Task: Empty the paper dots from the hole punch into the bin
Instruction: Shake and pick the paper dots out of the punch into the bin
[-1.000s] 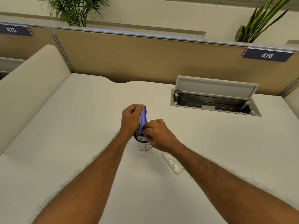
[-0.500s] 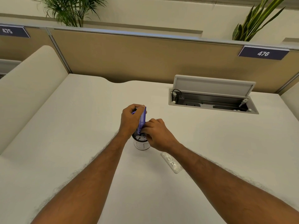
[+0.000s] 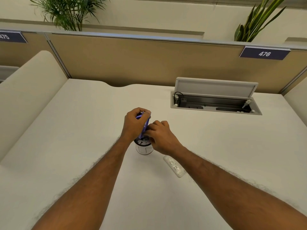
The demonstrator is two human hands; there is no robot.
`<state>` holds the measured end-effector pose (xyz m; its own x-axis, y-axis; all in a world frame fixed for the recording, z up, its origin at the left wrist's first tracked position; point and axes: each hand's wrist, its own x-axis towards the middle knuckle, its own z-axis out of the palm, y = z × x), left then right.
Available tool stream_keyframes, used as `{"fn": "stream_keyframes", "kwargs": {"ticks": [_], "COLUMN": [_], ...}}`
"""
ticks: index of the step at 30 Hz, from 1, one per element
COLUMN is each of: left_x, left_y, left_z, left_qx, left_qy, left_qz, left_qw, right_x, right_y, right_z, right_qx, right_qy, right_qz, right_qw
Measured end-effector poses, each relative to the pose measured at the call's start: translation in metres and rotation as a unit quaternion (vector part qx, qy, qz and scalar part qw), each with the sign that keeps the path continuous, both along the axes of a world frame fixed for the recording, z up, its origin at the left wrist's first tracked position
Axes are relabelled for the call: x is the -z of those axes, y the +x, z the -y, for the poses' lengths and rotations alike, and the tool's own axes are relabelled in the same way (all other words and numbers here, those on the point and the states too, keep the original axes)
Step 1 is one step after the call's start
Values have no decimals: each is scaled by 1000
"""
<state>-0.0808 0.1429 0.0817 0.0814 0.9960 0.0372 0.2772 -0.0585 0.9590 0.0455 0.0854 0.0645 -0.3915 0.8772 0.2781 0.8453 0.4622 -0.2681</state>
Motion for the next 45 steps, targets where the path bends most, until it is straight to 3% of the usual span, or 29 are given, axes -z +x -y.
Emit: {"fn": "stream_keyframes", "kwargs": {"ticks": [11,28,33,40,45], "left_x": [6,5,4,2,5], "left_y": [-12,-11,-11,-23,-26], "left_z": [-7,-7,-7,-6,1], "left_qx": [1,24,31,-19,-39], "left_qy": [-39,-31,-24,-108,-165], "left_qz": [95,108,113,281,378], "left_qw": [995,993,993,953,910], "right_x": [4,3,3,11,35], "right_y": [6,9,13,34,53], "right_z": [8,1,4,13,38], "right_qx": [-18,32,44,175,231], "right_qy": [13,-6,-14,-36,-116], "right_qz": [18,15,-24,-190,-189], "right_qw": [1000,999,999,965,947]}}
